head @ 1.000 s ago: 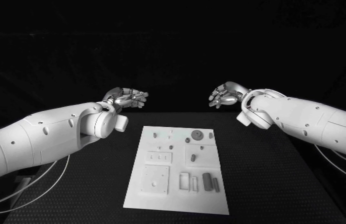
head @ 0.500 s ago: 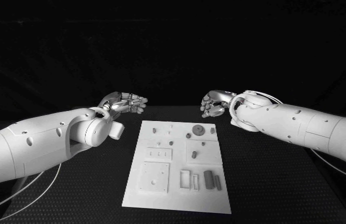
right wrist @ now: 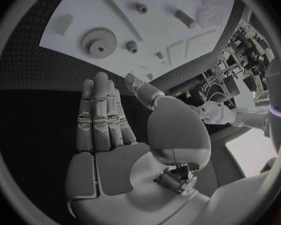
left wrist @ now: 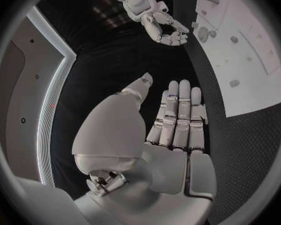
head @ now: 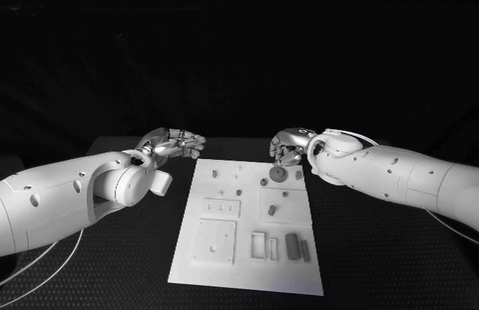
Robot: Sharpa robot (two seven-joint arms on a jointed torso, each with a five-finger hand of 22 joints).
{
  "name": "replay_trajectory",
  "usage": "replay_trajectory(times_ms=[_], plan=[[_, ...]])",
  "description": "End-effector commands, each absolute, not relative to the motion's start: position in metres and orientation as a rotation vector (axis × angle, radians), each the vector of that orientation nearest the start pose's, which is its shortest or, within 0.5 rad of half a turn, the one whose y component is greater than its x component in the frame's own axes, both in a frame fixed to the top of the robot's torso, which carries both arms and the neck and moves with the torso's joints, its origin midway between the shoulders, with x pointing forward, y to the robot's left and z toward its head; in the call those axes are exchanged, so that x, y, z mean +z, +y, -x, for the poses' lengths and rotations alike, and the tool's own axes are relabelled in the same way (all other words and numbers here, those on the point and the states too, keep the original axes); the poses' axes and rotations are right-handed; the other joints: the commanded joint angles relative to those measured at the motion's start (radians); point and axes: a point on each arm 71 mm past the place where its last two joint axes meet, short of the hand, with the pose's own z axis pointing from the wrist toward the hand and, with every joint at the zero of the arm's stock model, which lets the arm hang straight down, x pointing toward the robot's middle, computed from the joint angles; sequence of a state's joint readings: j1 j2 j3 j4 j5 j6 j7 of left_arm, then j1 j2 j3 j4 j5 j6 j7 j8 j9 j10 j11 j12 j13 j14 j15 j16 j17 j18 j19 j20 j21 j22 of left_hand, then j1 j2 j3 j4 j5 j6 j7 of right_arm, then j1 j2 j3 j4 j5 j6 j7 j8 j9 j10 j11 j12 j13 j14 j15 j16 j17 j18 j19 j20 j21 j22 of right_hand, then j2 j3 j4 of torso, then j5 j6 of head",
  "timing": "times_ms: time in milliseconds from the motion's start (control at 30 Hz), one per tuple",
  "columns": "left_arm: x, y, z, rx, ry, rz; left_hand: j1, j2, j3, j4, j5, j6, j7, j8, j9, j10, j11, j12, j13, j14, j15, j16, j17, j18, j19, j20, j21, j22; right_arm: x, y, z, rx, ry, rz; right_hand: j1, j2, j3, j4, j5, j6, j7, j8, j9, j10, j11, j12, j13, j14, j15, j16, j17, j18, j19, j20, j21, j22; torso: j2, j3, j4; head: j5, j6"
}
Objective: Assemble the parts on the task board
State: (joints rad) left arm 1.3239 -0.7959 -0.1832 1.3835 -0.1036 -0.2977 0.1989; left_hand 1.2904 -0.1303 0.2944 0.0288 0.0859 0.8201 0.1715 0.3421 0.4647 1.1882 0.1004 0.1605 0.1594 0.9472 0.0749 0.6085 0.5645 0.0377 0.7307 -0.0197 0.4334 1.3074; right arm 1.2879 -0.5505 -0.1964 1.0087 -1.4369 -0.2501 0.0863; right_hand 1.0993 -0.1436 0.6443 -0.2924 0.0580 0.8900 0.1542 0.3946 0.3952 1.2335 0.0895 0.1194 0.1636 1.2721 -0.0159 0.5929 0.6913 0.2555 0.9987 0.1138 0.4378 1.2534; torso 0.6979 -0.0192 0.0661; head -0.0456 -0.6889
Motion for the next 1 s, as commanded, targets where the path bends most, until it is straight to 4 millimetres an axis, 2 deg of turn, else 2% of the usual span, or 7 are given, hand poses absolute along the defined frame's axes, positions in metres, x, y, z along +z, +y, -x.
replay_trajectory(times_ms=[33,267,400,500,600,667,1000], plan=[[-0.185,0.227,-0.519,-1.296,1.633,1.021,-0.016,-0.001,0.0,-0.004,-0.005,-0.004,0.008,-0.009,-0.003,-0.002,0.008,-0.007,0.0,-0.004,0.003,0.0,-0.001,-0.011,-0.006,-0.003,-0.001,0.016,-0.214,-0.188,-0.561,0.499,1.702,0.401,0.006,0.0,0.005,0.0,-0.004,0.011,-0.001,-0.004,-0.001,0.009,0.0,-0.008,0.0,0.006,-0.003,0.008,0.005,0.006,0.014,-0.002,0.008,0.004,0.013,-0.0021,0.0035,0.003,0.004],[-0.185,0.228,-0.519,-1.293,1.631,1.023,-0.019,-0.001,0.0,-0.003,-0.006,-0.005,0.009,-0.01,-0.003,-0.002,0.009,-0.01,0.0,-0.005,0.003,0.0,-0.001,-0.011,-0.007,-0.003,-0.002,0.016,-0.217,-0.178,-0.557,0.493,1.69,0.454,0.014,-0.001,0.003,0.0,-0.004,0.017,-0.002,-0.014,-0.003,0.004,-0.002,-0.033,-0.003,0.043,-0.007,0.059,0.045,0.006,0.064,-0.026,0.049,0.034,0.023,-0.0044,0.0085,-0.001,0.001],[-0.185,0.229,-0.519,-1.292,1.633,1.024,-0.02,-0.001,0.0,-0.003,-0.006,-0.005,0.009,-0.011,-0.003,-0.003,0.009,-0.011,0.0,-0.005,0.003,-0.001,-0.001,-0.011,-0.007,-0.003,-0.002,0.016,-0.219,-0.177,-0.556,0.475,1.688,0.483,0.02,-0.005,-0.004,0.0,-0.004,0.023,-0.003,-0.021,-0.004,0.006,-0.005,-0.045,-0.004,0.085,-0.012,0.147,0.097,0.006,0.118,-0.056,0.105,0.073,0.028,-0.0049,0.0105,-0.001,0.002],[-0.185,0.229,-0.519,-1.292,1.633,1.024,-0.021,-0.002,0.0,-0.003,-0.006,-0.005,0.009,-0.011,-0.003,-0.003,0.009,-0.011,0.0,-0.005,0.003,-0.001,-0.001,-0.011,-0.007,-0.003,-0.002,0.016,-0.222,-0.177,-0.555,0.464,1.69,0.498,0.021,-0.007,-0.004,-0.001,-0.004,0.026,-0.004,-0.025,-0.005,0.008,-0.005,-0.05,-0.005,0.079,-0.013,0.194,0.125,0.006,0.132,-0.069,0.137,0.081,0.029,-0.0056,0.0111,-0.003,0.001],[-0.185,0.23,-0.519,-1.29,1.631,1.025,-0.022,-0.002,0.0,-0.002,-0.006,-0.005,0.01,-0.012,-0.004,-0.003,0.009,-0.012,0.001,-0.005,0.003,-0.001,-0.001,-0.011,-0.007,-0.003,-0.002,0.016,-0.226,-0.176,-0.554,0.452,1.693,0.514,0.021,-0.01,-0.004,0.0,-0.005,0.028,-0.005,-0.027,-0.005,0.009,-0.007,-0.051,-0.005,0.077,-0.014,0.221,0.138,0.006,0.137,-0.075,0.161,0.081,0.032,-0.0063,0.0094,-0.002,0.003],[-0.185,0.23,-0.519,-1.29,1.631,1.025,-0.023,-0.002,0.0,-0.002,-0.006,-0.005,0.01,-0.012,-0.004,-0.003,0.01,-0.013,0.001,-0.005,0.003,-0.001,-0.001,-0.011,-0.007,-0.002,-0.002,0.016,-0.228,-0.175,-0.553,0.445,1.693,0.521,0.021,-0.011,-0.003,0.0,-0.005,0.029,-0.005,-0.029,-0.005,0.009,-0.006,-0.052,-0.006,0.074,-0.014,0.234,0.143,0.006,0.137,-0.078,0.172,0.081,0.033,-0.0043,0.0192,-0.011,0.002],[-0.185,0.231,-0.519,-1.288,1.63,1.026,-0.027,-0.002,0.001,0.0,-0.006,-0.005,0.01,-0.014,-0.004,-0.003,0.01,-0.015,0.001,-0.006,0.004,-0.001,-0.001,-0.011,-0.008,-0.002,-0.002,0.016,-0.233,-0.167,-0.549,0.46,1.697,0.546,0.016,-0.02,-0.002,0.0,-0.006,0.03,-0.005,-0.033,-0.004,0.004,-0.006,-0.053,-0.008,0.071,-0.014,0.268,0.154,0.006,0.139,-0.085,0.208,0.08,0.04,-0.0037,0.02,-0.012,-0.002]])
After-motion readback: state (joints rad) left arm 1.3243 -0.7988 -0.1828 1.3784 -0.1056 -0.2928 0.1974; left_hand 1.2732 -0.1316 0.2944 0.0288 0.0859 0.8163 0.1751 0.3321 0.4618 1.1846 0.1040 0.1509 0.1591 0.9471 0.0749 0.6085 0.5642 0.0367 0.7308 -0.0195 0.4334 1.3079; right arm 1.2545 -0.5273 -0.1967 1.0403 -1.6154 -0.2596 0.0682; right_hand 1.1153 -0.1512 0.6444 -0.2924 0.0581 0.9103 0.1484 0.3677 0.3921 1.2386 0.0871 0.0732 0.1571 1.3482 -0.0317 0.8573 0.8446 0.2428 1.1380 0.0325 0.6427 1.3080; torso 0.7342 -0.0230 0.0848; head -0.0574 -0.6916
